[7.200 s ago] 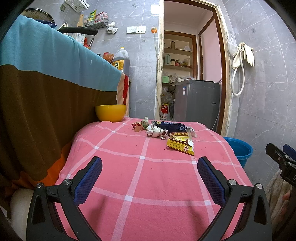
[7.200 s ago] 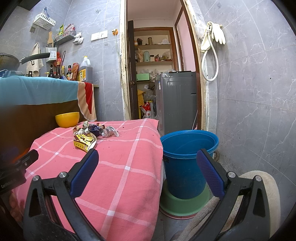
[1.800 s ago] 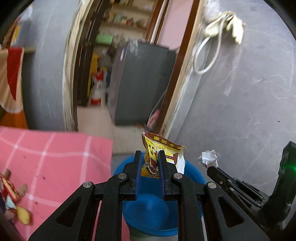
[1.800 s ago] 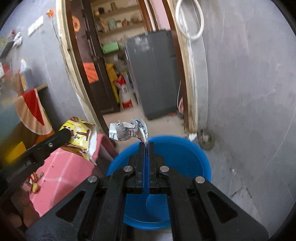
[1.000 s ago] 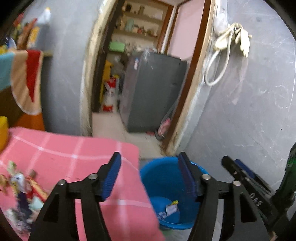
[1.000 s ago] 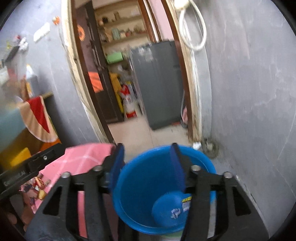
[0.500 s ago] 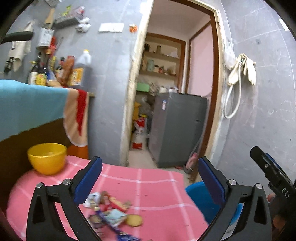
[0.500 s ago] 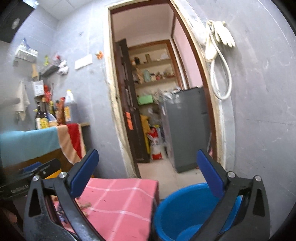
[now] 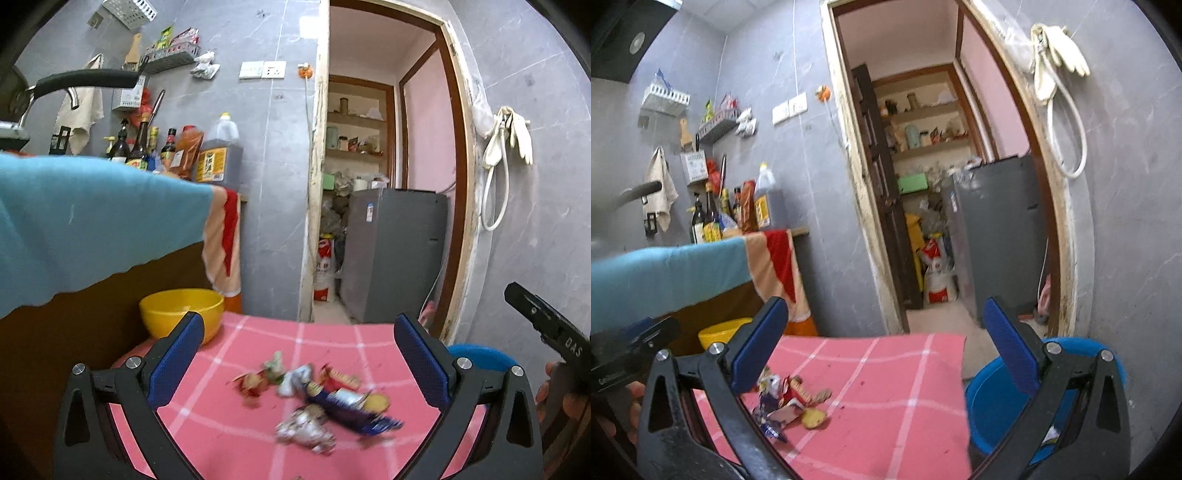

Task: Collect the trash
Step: 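Move both tools back over the trash pile on the table, then grasp the white crumpled foil with the left gripper while the right gripper grasps the potato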

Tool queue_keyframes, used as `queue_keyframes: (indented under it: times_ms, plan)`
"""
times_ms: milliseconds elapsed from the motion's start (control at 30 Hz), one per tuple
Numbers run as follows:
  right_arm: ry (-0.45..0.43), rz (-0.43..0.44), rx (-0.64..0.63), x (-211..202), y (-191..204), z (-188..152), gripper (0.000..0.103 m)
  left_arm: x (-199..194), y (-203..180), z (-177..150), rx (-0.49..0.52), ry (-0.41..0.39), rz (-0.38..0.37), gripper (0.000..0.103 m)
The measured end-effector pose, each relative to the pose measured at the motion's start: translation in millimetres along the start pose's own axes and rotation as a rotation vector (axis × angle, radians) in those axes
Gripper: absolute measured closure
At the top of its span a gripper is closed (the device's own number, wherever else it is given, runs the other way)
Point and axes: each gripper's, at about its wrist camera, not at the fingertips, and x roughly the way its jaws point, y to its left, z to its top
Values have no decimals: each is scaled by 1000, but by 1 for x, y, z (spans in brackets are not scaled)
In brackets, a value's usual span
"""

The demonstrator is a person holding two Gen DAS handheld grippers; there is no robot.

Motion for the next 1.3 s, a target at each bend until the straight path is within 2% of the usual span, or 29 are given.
queue_keyframes:
  times_ms: [200,500,600,667,733,867,1000,1300]
  plan:
    - [117,29,-14,15,7,-18,0,1,13,-24,15,72,-8,2]
    - [342,47,-86,50,20,-50,0,20,19,-48,12,238,-88,5]
    - [414,63,-106,61,25,-61,5,29,16,-50,16,296,-126,17]
    - [456,74,-126,67,30,-67,10,37,14,-51,14,340,-147,29]
    - [496,85,-147,74,35,-74,17,45,14,-54,8,383,-169,35]
    - [571,118,-180,85,46,-85,23,60,16,-58,-7,472,-186,47]
    - [623,143,-205,94,55,-94,29,69,16,-62,-15,534,-196,54]
    - [705,166,-230,115,66,-104,31,77,22,-66,-46,588,-220,60]
